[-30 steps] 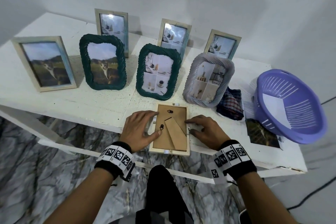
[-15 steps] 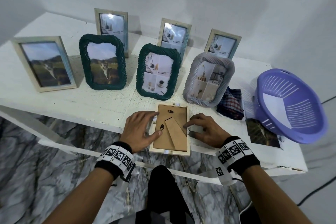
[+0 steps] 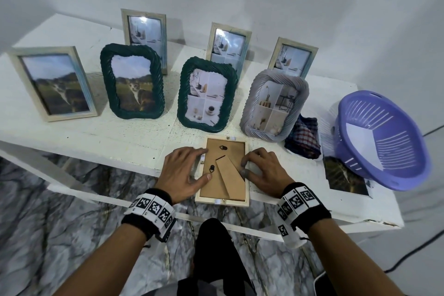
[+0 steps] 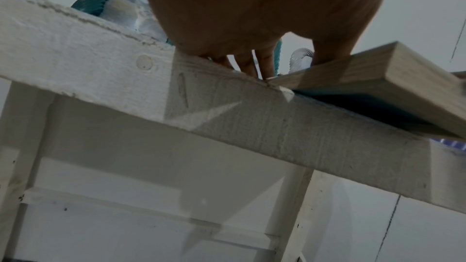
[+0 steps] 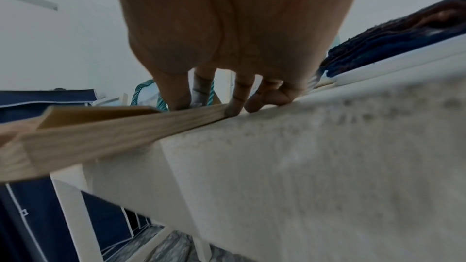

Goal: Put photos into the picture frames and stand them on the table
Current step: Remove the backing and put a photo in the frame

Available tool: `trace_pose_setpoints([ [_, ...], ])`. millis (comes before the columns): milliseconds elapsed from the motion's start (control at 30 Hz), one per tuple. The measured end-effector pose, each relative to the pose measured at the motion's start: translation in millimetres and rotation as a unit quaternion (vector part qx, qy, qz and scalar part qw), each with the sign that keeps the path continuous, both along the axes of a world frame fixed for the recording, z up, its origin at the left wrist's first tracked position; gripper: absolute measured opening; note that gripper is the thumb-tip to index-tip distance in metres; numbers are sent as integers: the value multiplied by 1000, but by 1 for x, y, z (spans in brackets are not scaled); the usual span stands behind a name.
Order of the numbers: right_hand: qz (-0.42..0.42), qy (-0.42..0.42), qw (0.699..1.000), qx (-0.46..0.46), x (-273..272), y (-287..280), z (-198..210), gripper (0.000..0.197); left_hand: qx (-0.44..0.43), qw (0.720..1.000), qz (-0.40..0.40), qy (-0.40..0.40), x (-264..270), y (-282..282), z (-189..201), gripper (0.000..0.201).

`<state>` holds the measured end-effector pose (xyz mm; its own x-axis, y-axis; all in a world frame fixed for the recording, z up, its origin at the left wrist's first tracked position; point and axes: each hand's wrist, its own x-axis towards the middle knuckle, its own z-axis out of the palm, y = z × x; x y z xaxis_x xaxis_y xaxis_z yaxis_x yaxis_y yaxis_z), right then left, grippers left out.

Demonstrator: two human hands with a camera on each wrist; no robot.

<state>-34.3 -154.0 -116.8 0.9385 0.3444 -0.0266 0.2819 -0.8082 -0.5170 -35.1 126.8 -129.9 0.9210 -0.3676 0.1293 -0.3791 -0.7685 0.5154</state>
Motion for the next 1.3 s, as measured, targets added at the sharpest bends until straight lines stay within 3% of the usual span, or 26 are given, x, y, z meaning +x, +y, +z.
trace_pose_setpoints([
  [500,-53,-53,997,-3,-11,10,-8,30,-34,999,1,-23,-5,-2,1,52],
  [733,-55,-62,997,-3,-13,13,-5,32,-33,999,10,-15,-5,-1,1,61],
  [1133,-40,-51,998,-21,-13,13,3,36,-21,999,-14,-29,-5,-2,0,36],
  [1300,-39,-19,999,-28,-7,14,19,52,-27,1000,-1,-8,-6,-1,1,54],
])
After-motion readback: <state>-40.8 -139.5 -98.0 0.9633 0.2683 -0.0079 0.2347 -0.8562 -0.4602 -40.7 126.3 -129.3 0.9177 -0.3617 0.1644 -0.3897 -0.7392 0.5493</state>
